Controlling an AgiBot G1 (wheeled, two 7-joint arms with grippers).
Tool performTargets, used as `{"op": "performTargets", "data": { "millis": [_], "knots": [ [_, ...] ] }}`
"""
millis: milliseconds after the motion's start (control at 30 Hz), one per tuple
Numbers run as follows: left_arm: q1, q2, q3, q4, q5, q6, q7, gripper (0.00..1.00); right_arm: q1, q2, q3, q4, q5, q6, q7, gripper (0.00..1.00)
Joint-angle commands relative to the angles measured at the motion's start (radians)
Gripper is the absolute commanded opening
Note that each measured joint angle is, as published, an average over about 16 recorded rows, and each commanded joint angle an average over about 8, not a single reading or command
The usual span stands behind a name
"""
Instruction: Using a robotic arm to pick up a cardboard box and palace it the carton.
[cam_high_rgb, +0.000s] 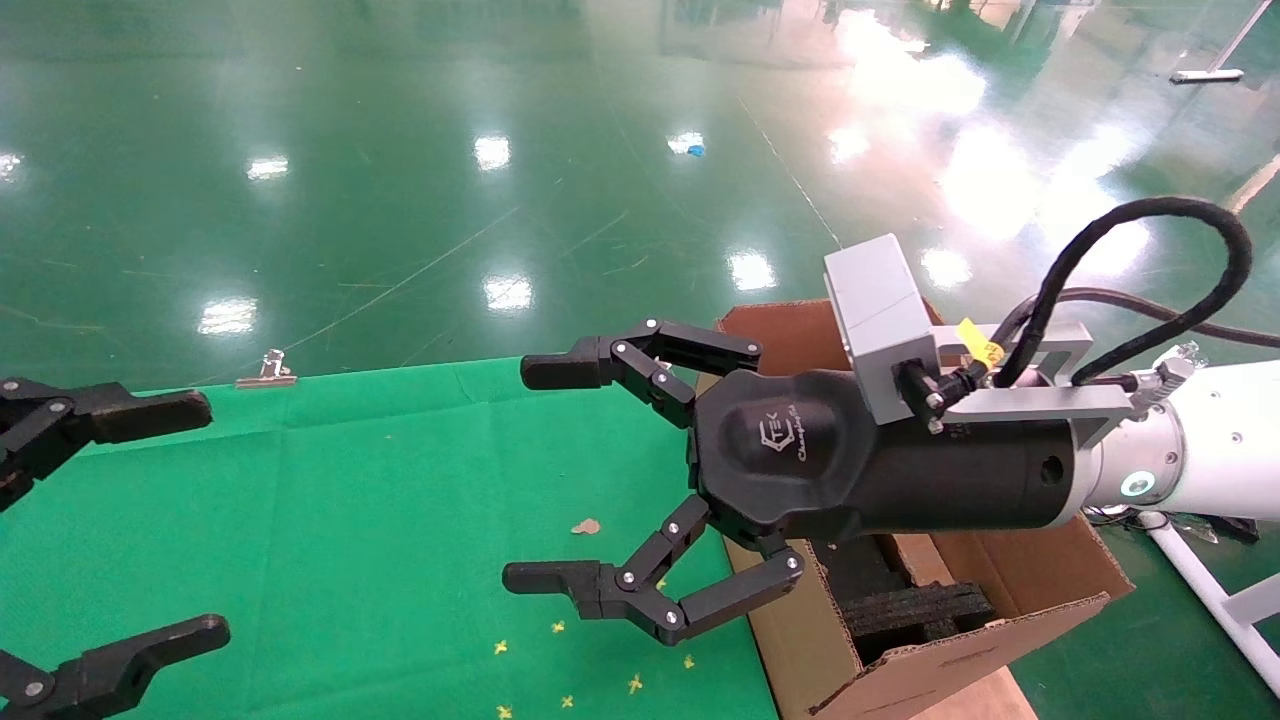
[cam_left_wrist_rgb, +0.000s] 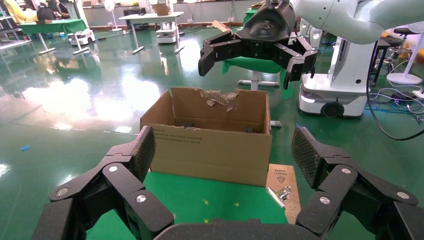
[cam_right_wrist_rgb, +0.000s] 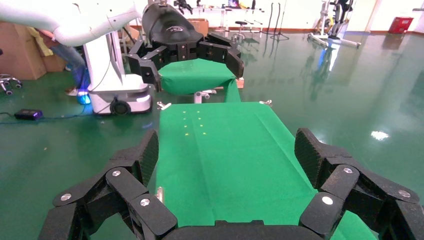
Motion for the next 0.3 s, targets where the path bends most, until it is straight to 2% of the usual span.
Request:
{"op": "performTargets", "data": {
  "millis": [33,300],
  "knots": [
    [0.000,0.000,0.000,0.000,0.000,0.000,0.000,1.00,0.000,0.000,0.000,0.000,0.000,0.000,0.000,1.00],
    [0.000,0.000,0.000,0.000,0.000,0.000,0.000,1.00,0.000,0.000,0.000,0.000,0.000,0.000,0.000,1.00]
  ]
}}
